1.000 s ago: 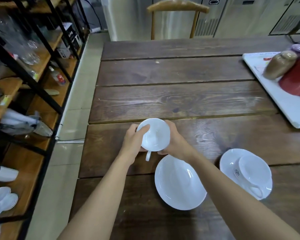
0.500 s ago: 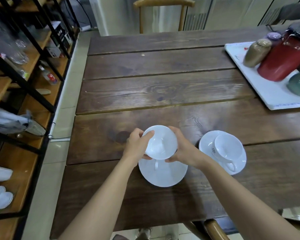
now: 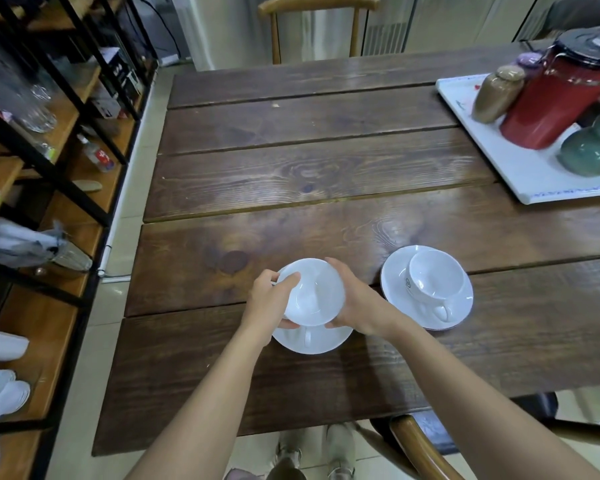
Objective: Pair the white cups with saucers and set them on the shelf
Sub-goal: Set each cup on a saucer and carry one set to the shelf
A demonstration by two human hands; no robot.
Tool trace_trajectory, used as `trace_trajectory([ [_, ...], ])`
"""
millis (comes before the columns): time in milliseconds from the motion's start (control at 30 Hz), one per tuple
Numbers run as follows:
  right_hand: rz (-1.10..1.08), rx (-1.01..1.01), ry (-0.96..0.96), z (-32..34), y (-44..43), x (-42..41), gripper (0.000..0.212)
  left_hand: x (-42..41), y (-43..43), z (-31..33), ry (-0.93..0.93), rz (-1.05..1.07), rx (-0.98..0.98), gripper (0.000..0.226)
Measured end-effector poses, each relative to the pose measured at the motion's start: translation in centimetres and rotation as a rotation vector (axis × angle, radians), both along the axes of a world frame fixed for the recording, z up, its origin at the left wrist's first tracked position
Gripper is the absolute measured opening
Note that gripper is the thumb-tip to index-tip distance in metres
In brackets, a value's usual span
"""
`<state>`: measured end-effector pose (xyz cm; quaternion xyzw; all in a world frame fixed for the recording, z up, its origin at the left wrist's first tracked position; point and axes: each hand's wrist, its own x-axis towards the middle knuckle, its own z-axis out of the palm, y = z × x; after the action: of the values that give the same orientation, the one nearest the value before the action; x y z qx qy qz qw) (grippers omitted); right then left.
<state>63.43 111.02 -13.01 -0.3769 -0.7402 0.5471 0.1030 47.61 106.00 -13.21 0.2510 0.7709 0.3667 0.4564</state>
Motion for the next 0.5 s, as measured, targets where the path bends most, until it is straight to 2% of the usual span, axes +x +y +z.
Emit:
trace_trajectory([
  [67, -0.005, 0.018, -0.036, -0.4, 0.2, 0.3, 0.080, -0.3, -0.1, 0.3, 0.075, -0.045, -0.025, 0.023],
  [133, -0.086, 0.072, -0.133, -0.7, 0.4, 0.8, 0.069, -0.8, -0.1, 0.5, 0.296, -0.101, -0.038, 0.032],
  [200, -0.236, 0.161, -0.236, -1.0, 0.6, 1.2, 0.045, -1.2, -0.3, 0.5, 0.502, -0.095, -0.020, 0.038],
  [233, -0.332, 0.185, -0.248, -1.0, 0.5, 1.3, 0.030, -1.4, -0.3, 0.4, 0.539, -0.069, -0.001, 0.040],
  [300, -0.514, 0.153, -0.197, -1.1, 0.0, 1.2, 0.010, -1.7, -0.4, -0.1, 0.486, -0.024, 0.009, 0.053],
  [333, -0.568, 0.102, -0.170, -1.1, -0.3, 1.0, 0.007, -1.9, -0.4, -0.4, 0.402, -0.012, -0.005, 0.061],
  [400, -0.629, -0.026, -0.123, -1.2, -0.8, 0.7, 0.027, -1.9, -0.6, -0.8, 0.193, 0.022, -0.046, 0.075],
  [500, -0.722, -0.369, 0.019, -0.9, -1.2, 0.2, 0.031, -1.7, -0.9, -0.8, 0.068, 0.038, -0.106, 0.081],
])
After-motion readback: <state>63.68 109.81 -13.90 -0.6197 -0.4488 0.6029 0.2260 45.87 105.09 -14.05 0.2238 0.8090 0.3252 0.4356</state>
